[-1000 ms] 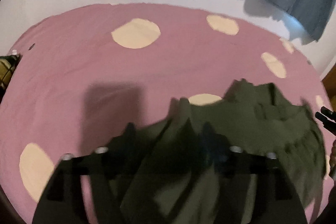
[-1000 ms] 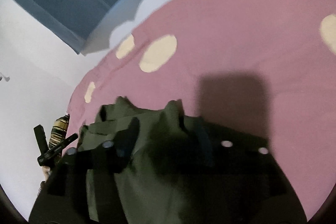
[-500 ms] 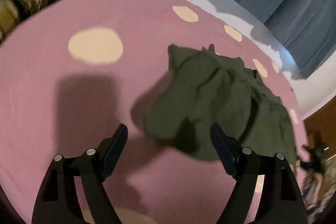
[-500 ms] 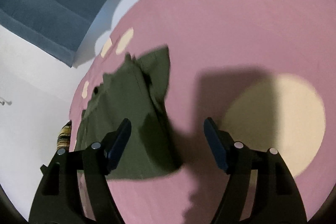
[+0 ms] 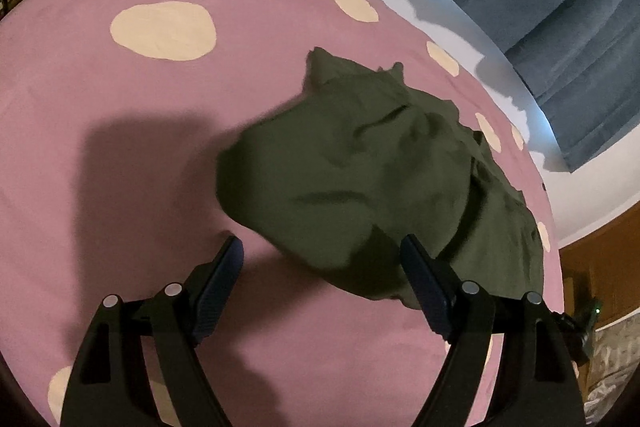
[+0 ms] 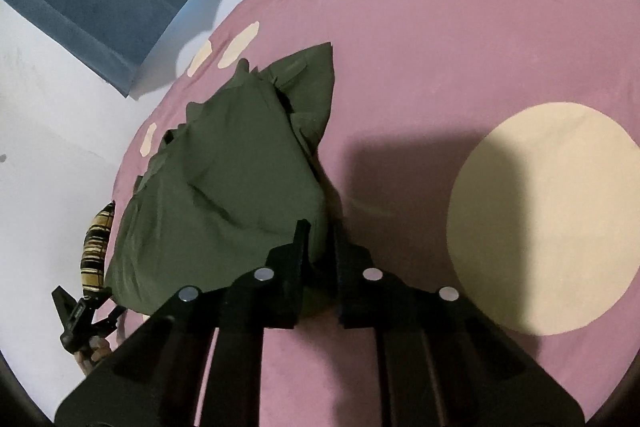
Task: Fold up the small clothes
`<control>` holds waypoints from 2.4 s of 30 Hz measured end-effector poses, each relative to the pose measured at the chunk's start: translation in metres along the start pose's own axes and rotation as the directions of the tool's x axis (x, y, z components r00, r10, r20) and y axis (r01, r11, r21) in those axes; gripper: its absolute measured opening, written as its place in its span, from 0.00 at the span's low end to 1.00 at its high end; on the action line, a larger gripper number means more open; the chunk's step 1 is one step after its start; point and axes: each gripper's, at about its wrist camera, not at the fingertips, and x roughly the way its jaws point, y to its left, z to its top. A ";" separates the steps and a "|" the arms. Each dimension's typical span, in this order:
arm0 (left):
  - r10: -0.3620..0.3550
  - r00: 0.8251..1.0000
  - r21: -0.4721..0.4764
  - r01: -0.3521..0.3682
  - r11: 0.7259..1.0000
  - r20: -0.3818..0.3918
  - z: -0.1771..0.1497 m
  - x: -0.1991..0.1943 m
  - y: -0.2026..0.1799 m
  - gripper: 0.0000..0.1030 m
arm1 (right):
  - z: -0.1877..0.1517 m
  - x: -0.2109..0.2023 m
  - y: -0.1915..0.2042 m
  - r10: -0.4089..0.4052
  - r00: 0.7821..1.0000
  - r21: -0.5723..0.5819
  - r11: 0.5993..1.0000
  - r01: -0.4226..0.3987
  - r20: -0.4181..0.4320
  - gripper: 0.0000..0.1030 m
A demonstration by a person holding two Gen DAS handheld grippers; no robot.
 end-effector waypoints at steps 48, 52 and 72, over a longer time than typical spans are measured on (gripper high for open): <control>-0.268 0.892 0.052 0.307 0.950 -0.364 0.100 0.070 0.018 0.82 | -0.068 0.112 0.176 0.209 0.931 -0.169 0.949 -0.267 -0.298 0.62; -0.242 0.886 0.095 0.301 0.949 -0.395 0.103 0.083 0.005 0.81 | -0.069 0.111 0.174 0.215 0.931 -0.167 0.948 -0.271 -0.294 0.64; 0.058 0.951 0.360 0.058 0.931 -0.303 0.106 0.048 -0.082 0.07 | -0.079 0.101 0.195 0.166 0.967 -0.262 0.941 -0.213 -0.192 0.75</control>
